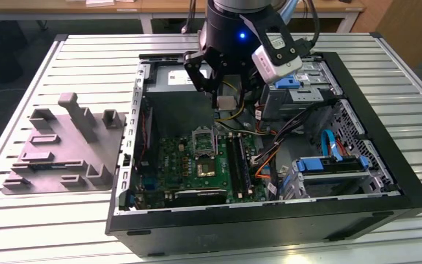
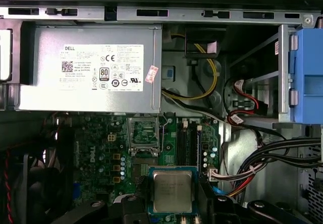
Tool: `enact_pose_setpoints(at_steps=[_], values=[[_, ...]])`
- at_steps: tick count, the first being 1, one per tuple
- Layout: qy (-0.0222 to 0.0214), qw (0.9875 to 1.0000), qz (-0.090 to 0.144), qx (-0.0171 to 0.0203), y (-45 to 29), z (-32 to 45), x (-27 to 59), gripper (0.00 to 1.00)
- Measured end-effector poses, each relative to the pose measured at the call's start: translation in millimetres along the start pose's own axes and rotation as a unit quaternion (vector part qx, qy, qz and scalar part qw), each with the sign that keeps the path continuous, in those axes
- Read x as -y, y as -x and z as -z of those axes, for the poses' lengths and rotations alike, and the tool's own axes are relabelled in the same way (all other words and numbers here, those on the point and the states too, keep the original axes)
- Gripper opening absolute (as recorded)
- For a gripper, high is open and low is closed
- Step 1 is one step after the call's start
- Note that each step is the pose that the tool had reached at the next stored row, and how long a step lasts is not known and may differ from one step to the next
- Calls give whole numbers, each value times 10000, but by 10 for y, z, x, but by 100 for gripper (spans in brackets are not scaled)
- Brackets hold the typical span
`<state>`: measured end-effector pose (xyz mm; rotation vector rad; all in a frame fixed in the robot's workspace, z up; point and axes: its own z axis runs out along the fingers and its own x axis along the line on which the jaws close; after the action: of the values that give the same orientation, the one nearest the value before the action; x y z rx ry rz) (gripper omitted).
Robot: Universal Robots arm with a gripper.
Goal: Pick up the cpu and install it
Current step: 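Place the cpu into insertion slot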
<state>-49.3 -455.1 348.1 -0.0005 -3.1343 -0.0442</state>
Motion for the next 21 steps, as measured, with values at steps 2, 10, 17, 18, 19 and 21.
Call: enact_pose_setpoints(at_steps=[2, 10, 17, 18, 19, 21], values=[[0, 10000, 0, 0, 0, -8, 6, 47], [0, 10000, 0, 0, 1, -51, 22, 47], [-1, 10000, 1, 0, 1, -87, 47, 47], [0, 10000, 1, 0, 1, -94, 57, 47], [1, 10000, 0, 0, 0, -103, 64, 47], [0, 10000, 1, 0, -6, -122, 79, 47]])
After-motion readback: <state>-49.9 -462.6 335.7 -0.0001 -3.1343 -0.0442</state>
